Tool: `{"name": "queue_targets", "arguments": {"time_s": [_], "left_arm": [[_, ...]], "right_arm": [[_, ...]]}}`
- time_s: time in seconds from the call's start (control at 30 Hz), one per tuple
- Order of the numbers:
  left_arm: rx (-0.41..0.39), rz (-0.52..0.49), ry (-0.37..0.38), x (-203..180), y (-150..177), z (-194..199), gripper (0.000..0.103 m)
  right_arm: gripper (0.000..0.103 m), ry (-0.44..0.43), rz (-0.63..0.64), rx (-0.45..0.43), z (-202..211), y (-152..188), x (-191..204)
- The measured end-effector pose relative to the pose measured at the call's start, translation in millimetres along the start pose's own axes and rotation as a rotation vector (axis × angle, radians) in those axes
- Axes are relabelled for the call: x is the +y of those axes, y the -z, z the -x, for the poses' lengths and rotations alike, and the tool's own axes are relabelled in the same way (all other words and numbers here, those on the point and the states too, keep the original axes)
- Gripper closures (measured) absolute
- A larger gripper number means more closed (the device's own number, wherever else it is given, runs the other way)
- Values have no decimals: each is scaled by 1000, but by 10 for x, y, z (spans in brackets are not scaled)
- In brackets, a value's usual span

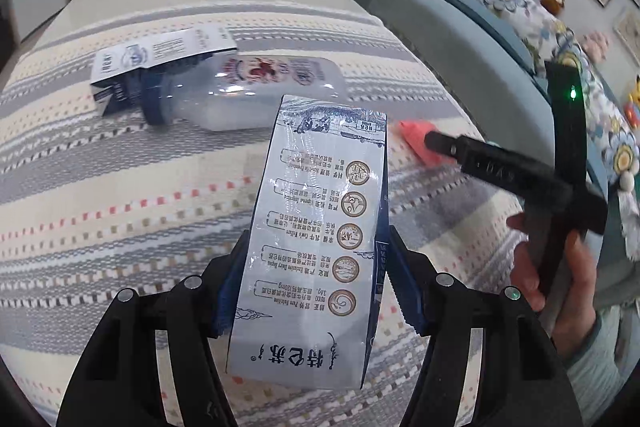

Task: Collect trash
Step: 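Grasp the white milk carton with the left tool while the right tool grasps the pink packet, then carry the pink packet over the wastebasket and open the right tool to drop it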

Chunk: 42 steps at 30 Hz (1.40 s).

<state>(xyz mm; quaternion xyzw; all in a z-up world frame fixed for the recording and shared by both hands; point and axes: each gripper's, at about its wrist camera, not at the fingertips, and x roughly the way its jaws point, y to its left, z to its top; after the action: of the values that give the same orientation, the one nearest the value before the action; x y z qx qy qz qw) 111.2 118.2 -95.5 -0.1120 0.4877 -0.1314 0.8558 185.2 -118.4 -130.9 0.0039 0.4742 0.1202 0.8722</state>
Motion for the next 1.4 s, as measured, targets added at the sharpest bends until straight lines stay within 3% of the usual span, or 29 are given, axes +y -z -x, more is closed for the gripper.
{"name": "queue_targets", "arguments": {"time_s": [0.23, 0.27, 0.33, 0.53, 0.8, 0.97, 1.2, 1.27, 1.4], "left_arm": [[-12, 43, -3, 134, -6, 43, 41], [-11, 43, -6, 108, 1, -16, 41], [-12, 40, -11, 95, 13, -16, 41], [-76, -12, 0, -121, -7, 140, 41], [-186, -109, 92, -1021, -153, 408, 41], [-209, -177, 147, -1785, -216, 326, 41], [-163, -236, 238, -2705, -267, -93, 41], [-133, -256, 247, -2957, -267, -298, 41], [-74, -271, 251, -3262, -302, -670, 41]], "right_arm": [[45, 27, 13, 30, -143, 16, 83], [47, 28, 18, 27, -139, 15, 100], [64, 25, 25, 32, -135, 12, 124], [67, 9, -45, -56, 211, -52, -55], [67, 100, -143, -279, 1278, -10, -643], [67, 196, -212, -323, 1621, 165, -1300], [67, 306, -343, -221, 1557, 553, -2306], [67, 313, -400, -179, 1472, 632, -2540], [67, 244, -542, -84, 1262, 781, -2896]]}}
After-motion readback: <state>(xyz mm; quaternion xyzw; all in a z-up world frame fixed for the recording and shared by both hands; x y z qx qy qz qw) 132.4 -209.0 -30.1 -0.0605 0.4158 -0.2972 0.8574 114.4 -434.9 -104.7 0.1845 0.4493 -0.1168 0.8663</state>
